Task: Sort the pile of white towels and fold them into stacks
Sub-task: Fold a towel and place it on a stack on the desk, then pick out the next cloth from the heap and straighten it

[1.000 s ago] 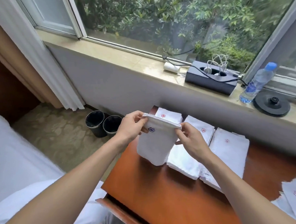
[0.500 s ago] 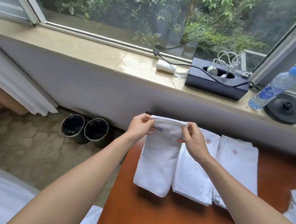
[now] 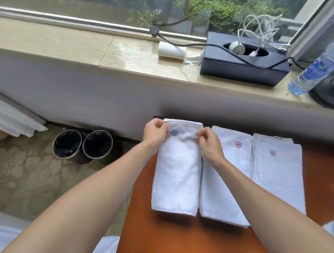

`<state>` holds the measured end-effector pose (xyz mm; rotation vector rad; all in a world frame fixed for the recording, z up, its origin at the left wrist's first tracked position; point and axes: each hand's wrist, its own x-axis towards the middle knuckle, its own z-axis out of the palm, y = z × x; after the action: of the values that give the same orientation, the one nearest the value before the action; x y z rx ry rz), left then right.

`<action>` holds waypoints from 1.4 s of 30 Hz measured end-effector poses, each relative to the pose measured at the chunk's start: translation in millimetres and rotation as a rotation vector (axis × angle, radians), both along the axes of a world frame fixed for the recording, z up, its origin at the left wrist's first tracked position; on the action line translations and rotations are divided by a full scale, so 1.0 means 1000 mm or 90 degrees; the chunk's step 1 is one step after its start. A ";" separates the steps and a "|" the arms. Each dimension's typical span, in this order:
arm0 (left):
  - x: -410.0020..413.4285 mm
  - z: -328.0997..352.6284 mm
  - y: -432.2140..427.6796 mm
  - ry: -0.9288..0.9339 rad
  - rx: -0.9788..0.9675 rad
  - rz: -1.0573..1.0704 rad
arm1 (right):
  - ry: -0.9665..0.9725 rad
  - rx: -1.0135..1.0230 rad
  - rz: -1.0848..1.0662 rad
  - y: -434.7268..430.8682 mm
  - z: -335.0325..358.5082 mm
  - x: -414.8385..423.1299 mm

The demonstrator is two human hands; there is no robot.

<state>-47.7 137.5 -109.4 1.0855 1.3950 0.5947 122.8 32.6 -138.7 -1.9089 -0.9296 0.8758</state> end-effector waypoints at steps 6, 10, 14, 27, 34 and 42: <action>0.005 -0.033 0.005 0.103 0.076 -0.125 | -0.071 -0.060 0.080 -0.005 -0.011 -0.005; -0.008 -0.047 -0.032 0.118 0.164 -0.197 | -0.130 -0.094 0.135 -0.034 -0.019 -0.012; -0.026 -0.053 -0.075 0.260 0.265 -0.351 | -0.109 -0.134 0.157 -0.068 -0.022 -0.023; -0.077 -0.062 -0.164 0.460 0.411 -0.581 | -0.166 -0.190 0.249 -0.132 -0.013 -0.060; -0.097 -0.052 -0.199 0.508 0.391 -0.610 | -0.157 -0.254 0.240 -0.168 0.002 -0.076; -0.104 -0.033 -0.233 0.522 0.411 -0.641 | -0.123 -0.273 0.237 -0.225 0.020 -0.082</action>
<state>-151.4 -95.5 -142.7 2.5098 1.0679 -0.2249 40.8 -192.7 -118.4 -2.2514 -1.3273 1.1987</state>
